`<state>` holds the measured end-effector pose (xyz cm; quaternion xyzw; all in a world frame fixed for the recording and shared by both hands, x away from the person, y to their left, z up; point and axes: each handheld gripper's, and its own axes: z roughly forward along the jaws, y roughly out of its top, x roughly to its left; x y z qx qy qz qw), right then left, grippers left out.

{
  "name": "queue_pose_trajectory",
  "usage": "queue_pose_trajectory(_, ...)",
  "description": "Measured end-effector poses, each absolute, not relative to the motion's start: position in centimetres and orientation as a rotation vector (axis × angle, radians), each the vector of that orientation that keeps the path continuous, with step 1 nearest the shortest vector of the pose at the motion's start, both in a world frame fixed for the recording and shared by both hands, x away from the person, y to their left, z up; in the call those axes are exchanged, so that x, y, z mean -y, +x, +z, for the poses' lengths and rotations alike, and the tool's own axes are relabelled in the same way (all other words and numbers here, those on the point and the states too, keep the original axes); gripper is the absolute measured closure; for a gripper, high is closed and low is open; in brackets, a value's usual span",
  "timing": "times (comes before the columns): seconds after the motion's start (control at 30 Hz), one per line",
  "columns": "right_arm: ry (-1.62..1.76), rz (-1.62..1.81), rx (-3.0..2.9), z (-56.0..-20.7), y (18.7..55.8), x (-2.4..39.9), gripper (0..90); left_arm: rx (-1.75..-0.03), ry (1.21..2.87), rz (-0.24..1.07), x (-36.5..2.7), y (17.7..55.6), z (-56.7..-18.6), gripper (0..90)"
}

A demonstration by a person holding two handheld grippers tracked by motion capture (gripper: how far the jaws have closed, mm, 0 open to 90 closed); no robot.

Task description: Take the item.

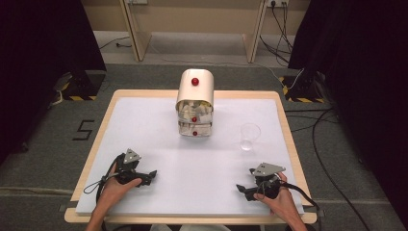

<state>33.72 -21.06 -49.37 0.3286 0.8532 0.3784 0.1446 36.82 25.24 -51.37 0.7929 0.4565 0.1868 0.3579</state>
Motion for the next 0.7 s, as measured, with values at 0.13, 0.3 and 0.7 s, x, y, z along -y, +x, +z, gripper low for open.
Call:
queue_pose_trajectory(0.13, 0.92, 1.17, -2.433, -48.7, 33.6, 21.2, 23.4, -1.179, 2.047, 0.484, -25.2, 36.8, -51.4, 0.0)
queue_pose_trajectory(0.3, 0.921, 1.189, -2.387, -48.2, 33.6, 20.9, 17.6, -1.179, 2.047, 0.483, -25.2, 36.8, -51.4, 0.0)
queue_pose_trajectory(0.7, 0.799, 1.197, -2.362, -46.7, 34.0, 17.9, 19.4, -1.179, 2.05, 0.483, -25.2, 36.8, -51.3, 0.0)
